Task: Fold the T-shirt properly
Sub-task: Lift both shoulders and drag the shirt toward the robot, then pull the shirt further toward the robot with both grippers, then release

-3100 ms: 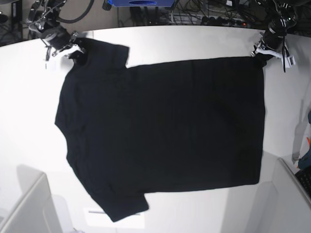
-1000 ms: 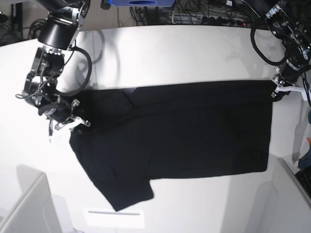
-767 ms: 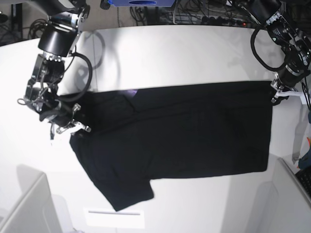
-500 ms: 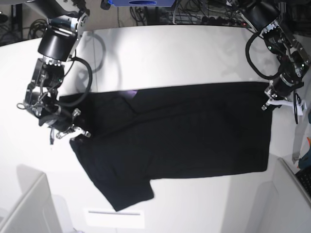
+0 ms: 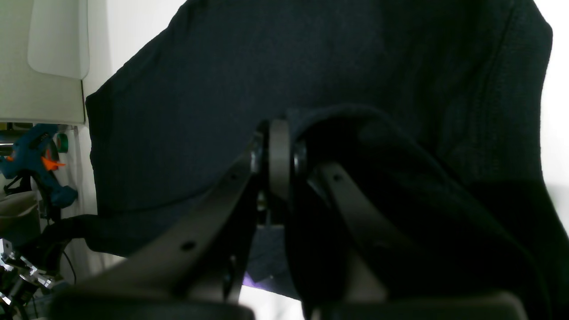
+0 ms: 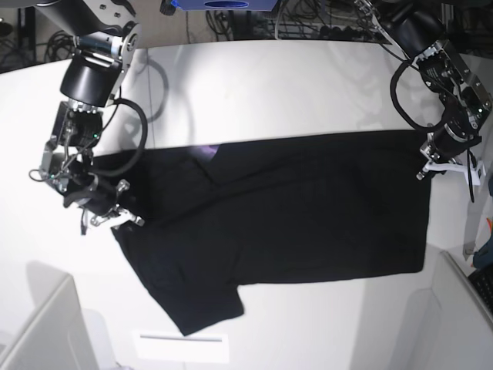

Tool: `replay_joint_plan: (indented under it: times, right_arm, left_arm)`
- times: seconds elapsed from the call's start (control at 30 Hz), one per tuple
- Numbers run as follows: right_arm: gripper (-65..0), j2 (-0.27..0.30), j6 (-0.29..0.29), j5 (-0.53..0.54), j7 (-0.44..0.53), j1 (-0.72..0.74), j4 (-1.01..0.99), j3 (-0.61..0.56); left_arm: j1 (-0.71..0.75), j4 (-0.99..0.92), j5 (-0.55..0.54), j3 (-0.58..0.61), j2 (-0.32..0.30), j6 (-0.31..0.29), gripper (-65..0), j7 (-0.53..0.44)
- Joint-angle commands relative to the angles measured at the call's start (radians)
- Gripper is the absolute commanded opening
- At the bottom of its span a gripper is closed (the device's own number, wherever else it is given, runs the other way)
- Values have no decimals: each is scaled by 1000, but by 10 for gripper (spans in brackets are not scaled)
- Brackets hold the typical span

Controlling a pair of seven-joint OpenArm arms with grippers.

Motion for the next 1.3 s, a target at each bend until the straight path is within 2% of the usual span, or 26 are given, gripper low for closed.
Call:
replay_joint_plan:
  times: [0.0, 0.57, 0.73, 1.07, 1.1, 1.2, 1.23, 1.27]
  right_arm:
    - [-650, 12, 4, 23, 20, 28, 12, 0]
    - [-650, 10, 4, 21, 20, 48, -32, 0]
    - [-650, 12, 4, 21, 20, 68, -77, 0]
    - [-650, 10, 4, 21, 9, 66, -73, 0]
    - [-632, 10, 4, 23, 1, 66, -73, 0]
    - [-444, 10, 4, 24, -3, 63, -72, 4]
    - [-411, 10, 4, 24, -3, 60, -63, 9]
    - [-402, 9, 4, 26, 1, 45, -44, 9]
  left_arm:
    - [-19, 18, -21, -1, -17, -7, -650, -19]
    - [-39, 18, -21, -2, -17, -7, -650, -20]
    - [-32, 16, -21, 4, -17, -5, -650, -86]
    - [-32, 16, -21, 4, -17, -5, -650, -86]
    - [-30, 16, -21, 1, -17, -5, -650, -86]
    - [-29, 16, -21, -1, -17, -4, -650, -86]
    - [-29, 18, -21, -1, -19, -4, -650, -86]
    - [-29, 21, -21, -1, -19, -4, -599, -86]
